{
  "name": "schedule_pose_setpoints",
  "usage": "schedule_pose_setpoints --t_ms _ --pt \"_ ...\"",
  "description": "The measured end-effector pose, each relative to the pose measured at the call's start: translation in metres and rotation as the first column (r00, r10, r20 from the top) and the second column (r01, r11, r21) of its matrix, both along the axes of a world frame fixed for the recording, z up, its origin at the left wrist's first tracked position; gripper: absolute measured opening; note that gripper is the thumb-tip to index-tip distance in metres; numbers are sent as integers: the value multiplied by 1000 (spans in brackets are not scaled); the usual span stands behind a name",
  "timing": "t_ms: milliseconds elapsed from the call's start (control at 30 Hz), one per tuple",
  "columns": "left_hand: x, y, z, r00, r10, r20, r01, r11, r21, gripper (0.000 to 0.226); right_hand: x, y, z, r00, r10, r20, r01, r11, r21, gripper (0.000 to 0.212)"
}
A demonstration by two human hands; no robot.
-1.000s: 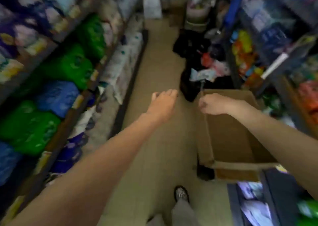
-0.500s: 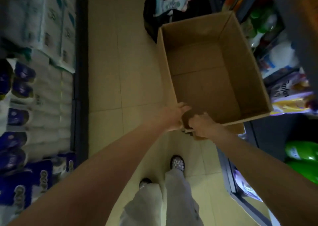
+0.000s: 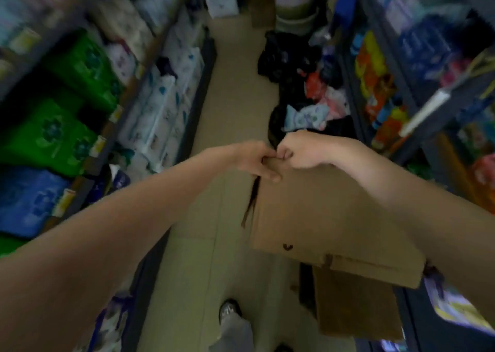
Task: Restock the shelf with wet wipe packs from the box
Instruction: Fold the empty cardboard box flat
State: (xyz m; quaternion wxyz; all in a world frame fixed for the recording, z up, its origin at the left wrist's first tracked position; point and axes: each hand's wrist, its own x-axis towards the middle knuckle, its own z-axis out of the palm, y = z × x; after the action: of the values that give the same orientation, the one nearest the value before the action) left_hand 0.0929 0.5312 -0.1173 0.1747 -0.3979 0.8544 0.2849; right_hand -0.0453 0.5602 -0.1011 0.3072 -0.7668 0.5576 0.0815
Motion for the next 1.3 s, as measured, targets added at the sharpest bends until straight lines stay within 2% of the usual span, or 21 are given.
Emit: schedule_pose_setpoints --t_ms 133,267,333,400,467,533,633,767,800,867,933,1000,1167,1300 --pt "19 -73 36 988 107 -113 -92 987 135 33 18 -75 42 999 9 -31 -9 1000 0 24" --pt "32 -153 54 957 152 -248 -115 981 155 22 32 -150 73 995 23 -100 -30 997 -69 26" --pt "35 -203 69 940 141 -310 -98 984 150 13 28 -197 91 997 -58 -47 53 994 -94 25" --pt "37 -254 90 933 118 -339 -85 990 110 17 23 -248 110 982 -171 84 177 982 -68 23" --pt "41 -303 111 944 97 -316 -84 995 56 20 20 -298 126 947 -267 179 279 959 -46 22" --pt "48 -347 127 962 75 -264 -80 997 -7 25 22 -341 134 948 -294 124 299 954 -29 27" --pt "58 -418 148 982 16 -189 -44 989 -144 27 20 -399 137 953 -301 12 301 953 5 49" --pt "60 -510 164 982 -65 -179 13 962 -273 24 8 -482 146 931 -352 90 353 936 11 65" --pt "58 -535 166 980 -95 -175 38 951 -308 24 6 -506 146 935 -343 91 343 939 11 64" --pt "58 -589 168 977 -146 -156 83 932 -353 23 5 -562 139 951 -300 70 302 953 -15 49" --pt "58 -651 169 978 -165 -131 108 927 -360 18 4 -628 131 958 -272 95 277 960 -45 31" --pt "59 -717 170 985 -151 -83 113 930 -351 17 4 -694 131 957 -265 120 270 962 -33 23" --pt "75 -874 174 997 -28 75 57 908 -416 24 24 -866 146 991 -127 52 130 989 -69 15" --pt "92 -997 166 984 88 154 -18 913 -409 34 44 -1004 144 999 -44 -15 42 989 -142 19"
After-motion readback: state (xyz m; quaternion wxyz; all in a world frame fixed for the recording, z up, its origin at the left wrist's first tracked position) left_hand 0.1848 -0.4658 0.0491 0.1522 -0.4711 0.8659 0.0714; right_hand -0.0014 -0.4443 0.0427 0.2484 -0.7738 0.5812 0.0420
